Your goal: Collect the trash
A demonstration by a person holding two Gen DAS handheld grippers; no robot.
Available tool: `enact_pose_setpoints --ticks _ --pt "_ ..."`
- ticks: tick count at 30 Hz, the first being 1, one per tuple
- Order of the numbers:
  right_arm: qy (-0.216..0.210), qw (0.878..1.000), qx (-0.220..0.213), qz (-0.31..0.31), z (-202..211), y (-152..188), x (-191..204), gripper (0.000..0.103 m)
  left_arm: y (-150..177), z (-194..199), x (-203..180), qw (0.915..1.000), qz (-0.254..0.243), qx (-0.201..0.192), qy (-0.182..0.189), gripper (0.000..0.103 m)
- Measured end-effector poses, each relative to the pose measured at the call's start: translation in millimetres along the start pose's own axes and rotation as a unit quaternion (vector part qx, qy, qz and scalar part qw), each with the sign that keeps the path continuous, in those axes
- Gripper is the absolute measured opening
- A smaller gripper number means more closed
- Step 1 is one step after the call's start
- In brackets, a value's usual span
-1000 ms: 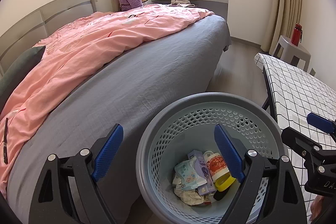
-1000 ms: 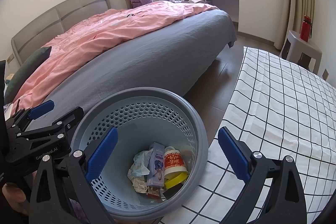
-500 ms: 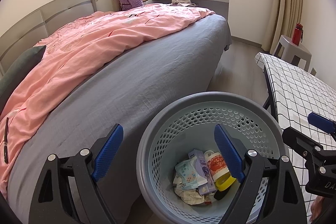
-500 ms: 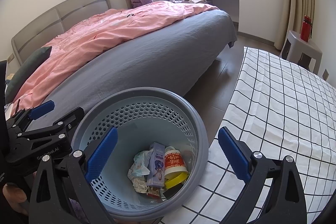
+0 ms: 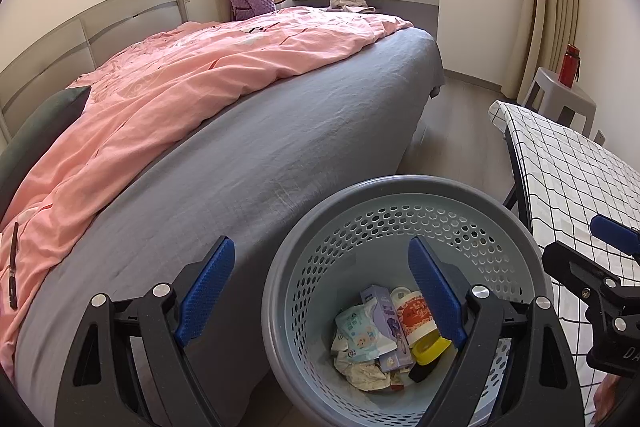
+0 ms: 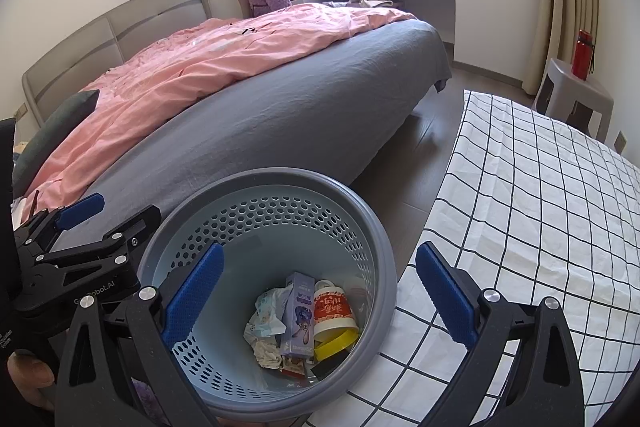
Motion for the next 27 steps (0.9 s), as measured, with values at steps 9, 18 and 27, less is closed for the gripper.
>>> enact_pose_setpoints --ticks 9,18,27 --pt "0.001 1.000 0.000 0.002 0.0 0.3 0.6 0.095 0.0 1.6 0.7 1.0000 0.001 -0.003 -0.002 0.084" --pt "0.003 1.000 -0.001 0.003 0.2 0.0 1.2 0.095 0.4 3.5 -0.3 1.0000 0.001 -0.004 -0.003 0.084" --pt "0.003 1.000 -0.001 0.004 -0.2 -0.5 1.7 0.095 0.0 4.2 -0.5 1.0000 0.002 -0.005 -0.001 0.084"
Point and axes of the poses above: each gripper's, at about its wrist camera, not at the fingertips, and z roughly against the way its jaws point, x to its left, y to its underside, the point moved 5 cm from there along -z, roughly the way its jaws point, and after that the axes turned 13 degrees about x, right-handed, at the moved point
